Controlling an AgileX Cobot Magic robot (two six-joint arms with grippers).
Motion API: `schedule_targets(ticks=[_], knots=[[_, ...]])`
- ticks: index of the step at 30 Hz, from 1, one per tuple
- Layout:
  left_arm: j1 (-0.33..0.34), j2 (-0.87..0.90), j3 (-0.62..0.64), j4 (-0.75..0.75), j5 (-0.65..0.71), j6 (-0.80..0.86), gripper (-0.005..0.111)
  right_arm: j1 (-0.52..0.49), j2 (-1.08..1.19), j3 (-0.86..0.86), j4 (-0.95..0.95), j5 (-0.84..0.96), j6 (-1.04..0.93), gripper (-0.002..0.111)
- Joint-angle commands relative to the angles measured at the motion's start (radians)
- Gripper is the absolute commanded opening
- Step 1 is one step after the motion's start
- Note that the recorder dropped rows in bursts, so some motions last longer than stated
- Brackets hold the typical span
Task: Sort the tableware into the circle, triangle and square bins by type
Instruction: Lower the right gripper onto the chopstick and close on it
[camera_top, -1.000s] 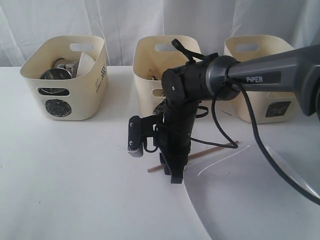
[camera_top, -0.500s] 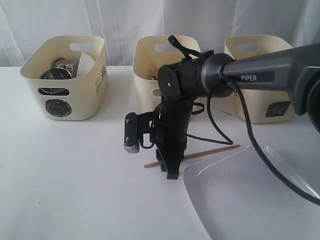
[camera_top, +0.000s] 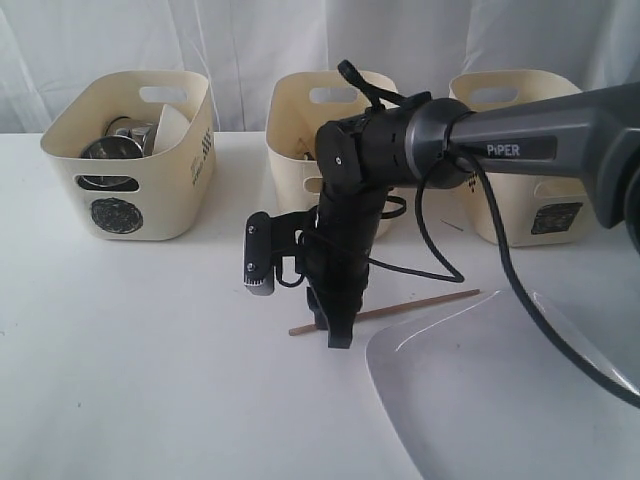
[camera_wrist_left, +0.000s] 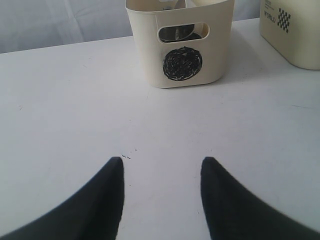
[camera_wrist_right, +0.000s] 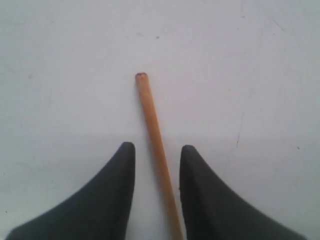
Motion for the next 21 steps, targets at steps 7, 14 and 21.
schedule_targets(ticks=[7,14,21], knots=[[0.002,-0.005,0.003,-0.008,-0.005,-0.006,0.052,0.001,0.035,-0.003,0.010,0.018,-0.009,0.030],[0.002,-0.005,0.003,-0.008,-0.005,-0.006,0.052,0.001,0.056,-0.003,0.010,0.020,-0.009,0.030],[0.002,-0.005,0.003,-0.008,-0.005,-0.006,0.052,0.001,0.056,-0.003,0.022,0.045,-0.009,0.016]])
